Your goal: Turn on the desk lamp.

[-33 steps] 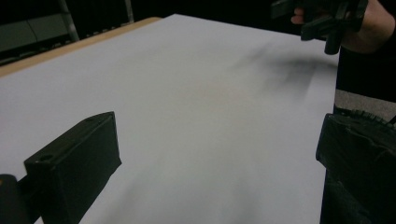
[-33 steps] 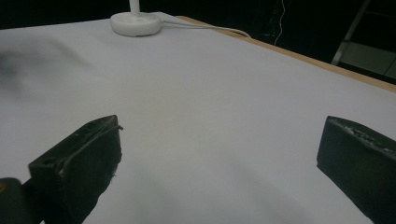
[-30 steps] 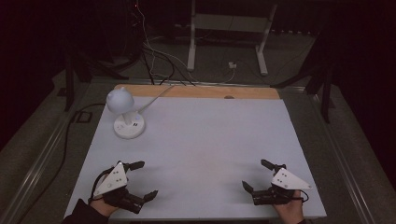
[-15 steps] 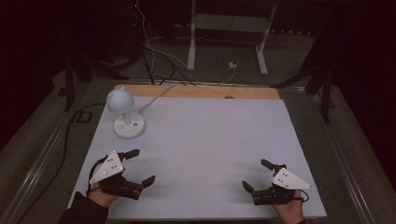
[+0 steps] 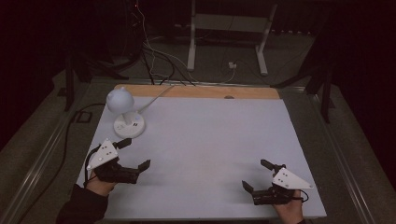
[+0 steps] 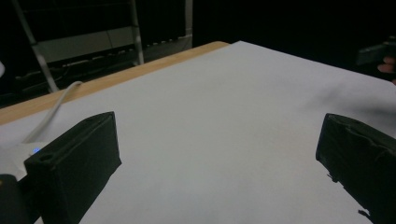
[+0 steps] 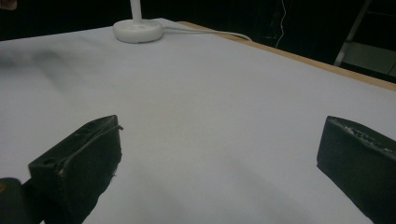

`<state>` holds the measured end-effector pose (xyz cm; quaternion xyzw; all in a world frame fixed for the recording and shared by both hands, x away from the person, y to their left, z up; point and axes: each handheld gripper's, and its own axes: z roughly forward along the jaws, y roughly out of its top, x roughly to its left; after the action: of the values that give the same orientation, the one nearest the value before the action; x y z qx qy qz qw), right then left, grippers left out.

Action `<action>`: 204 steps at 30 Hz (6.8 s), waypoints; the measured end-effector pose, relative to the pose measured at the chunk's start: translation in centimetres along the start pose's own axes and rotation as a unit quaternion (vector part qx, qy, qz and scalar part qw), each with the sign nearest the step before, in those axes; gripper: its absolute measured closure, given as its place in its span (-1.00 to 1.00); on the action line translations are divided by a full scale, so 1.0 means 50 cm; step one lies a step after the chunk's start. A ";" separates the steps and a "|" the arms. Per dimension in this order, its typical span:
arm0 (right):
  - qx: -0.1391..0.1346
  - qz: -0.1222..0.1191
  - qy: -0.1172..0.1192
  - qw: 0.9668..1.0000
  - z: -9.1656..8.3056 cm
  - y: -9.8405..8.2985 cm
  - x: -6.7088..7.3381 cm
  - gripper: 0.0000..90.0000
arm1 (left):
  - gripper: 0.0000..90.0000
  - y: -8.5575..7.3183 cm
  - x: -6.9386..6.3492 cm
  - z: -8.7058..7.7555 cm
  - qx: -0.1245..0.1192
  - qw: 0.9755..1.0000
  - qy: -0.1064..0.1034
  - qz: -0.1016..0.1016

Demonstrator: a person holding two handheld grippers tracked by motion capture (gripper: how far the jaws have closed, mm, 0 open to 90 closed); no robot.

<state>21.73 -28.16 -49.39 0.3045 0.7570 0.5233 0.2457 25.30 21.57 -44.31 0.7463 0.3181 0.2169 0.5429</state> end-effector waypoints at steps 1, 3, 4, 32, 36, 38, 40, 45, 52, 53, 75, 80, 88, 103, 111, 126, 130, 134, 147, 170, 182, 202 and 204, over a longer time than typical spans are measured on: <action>-0.001 0.000 0.000 1.000 0.000 0.000 0.000 -1.00 | -0.99 0.001 0.002 0.001 -0.001 1.000 0.004 0.001; 0.000 0.002 0.000 1.000 0.001 -0.001 -0.001 -1.00 | -0.99 0.004 0.007 0.004 -0.001 1.000 0.012 -0.002; 0.001 0.003 0.001 1.000 0.001 -0.001 0.000 -1.00 | -0.99 0.005 0.009 0.005 -0.001 1.000 0.016 -0.002; 0.003 0.007 0.007 1.000 0.002 -0.002 -0.001 -1.00 | -0.99 0.012 0.065 0.071 0.015 0.989 0.141 -0.031; 0.001 0.007 0.008 1.000 0.001 -0.002 -0.001 -1.00 | -0.99 0.013 0.071 0.082 0.015 0.987 0.158 -0.035; 0.001 0.008 0.008 1.000 0.002 -0.002 -0.001 -1.00 | -0.99 0.012 0.076 0.087 0.015 0.985 0.169 -0.043; 0.003 0.007 0.009 1.000 0.002 -0.002 -0.001 -1.00 | -0.99 0.009 0.084 0.096 0.017 0.982 0.179 -0.050; 0.003 0.010 0.010 1.000 0.002 -0.003 -0.002 -1.00 | -0.99 0.004 0.099 0.103 0.017 0.978 0.196 -0.074; 0.004 0.009 0.012 1.000 0.002 -0.004 -0.001 -1.00 | -0.99 -0.008 0.123 0.117 0.021 0.971 0.214 -0.102; 0.004 0.009 0.012 1.000 0.002 -0.004 -0.001 -1.00 | -0.99 -0.010 0.127 0.118 0.025 0.970 0.218 -0.102; 0.007 0.010 0.014 1.000 0.004 -0.006 -0.003 -1.00 | -0.20 -0.024 0.162 0.146 0.104 0.946 0.275 -0.136; 0.008 0.012 0.014 1.000 0.005 -0.007 -0.003 -1.00 | 0.12 -0.026 0.168 0.146 0.107 0.945 0.277 -0.137; 0.008 0.014 0.016 1.000 0.006 -0.007 -0.003 -1.00 | 0.62 -0.034 0.176 0.153 0.119 0.947 0.269 -0.128; 0.009 0.015 0.018 1.000 0.006 -0.007 -0.004 -1.00 | 1.00 -0.048 0.185 0.170 0.148 0.943 0.274 -0.118; 0.008 0.016 0.018 1.000 0.005 -0.007 -0.004 -1.00 | 1.00 -0.057 0.189 0.180 0.156 0.944 0.269 -0.108; 0.009 0.015 0.018 1.000 0.004 -0.007 -0.004 -1.00 | 1.00 -0.071 0.191 0.186 0.158 0.943 0.274 -0.103; 0.009 0.015 0.017 1.000 0.004 -0.006 -0.004 -1.00 | 1.00 -0.074 0.192 0.186 0.160 0.943 0.273 -0.101; 0.009 0.014 0.017 1.000 0.004 -0.007 -0.004 -1.00 | 1.00 -0.077 0.192 0.189 0.161 0.944 0.269 -0.100; 0.010 0.015 0.018 1.000 0.004 -0.007 -0.004 -1.00 | 1.00 -0.077 0.192 0.190 0.164 0.944 0.270 -0.093; 0.010 0.016 0.018 1.000 0.003 -0.007 -0.005 -1.00 | 0.95 -0.046 0.163 0.170 0.144 0.943 0.273 -0.124; 0.010 0.016 0.018 1.000 0.004 -0.007 -0.005 -1.00 | 0.29 -0.026 0.143 0.144 0.138 0.940 0.275 -0.147; 0.013 0.015 0.022 1.000 0.011 -0.007 -0.006 -1.00 | -0.99 -0.008 0.119 0.120 0.163 0.946 0.228 -0.162; 0.013 0.015 0.022 1.000 0.011 -0.007 -0.006 -1.00 | -0.99 -0.004 0.114 0.114 0.160 0.950 0.218 -0.159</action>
<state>22.24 -28.10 -49.88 0.3076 0.7643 0.5237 0.2166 33.06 21.82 -46.42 0.6978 0.5734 0.2317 0.3615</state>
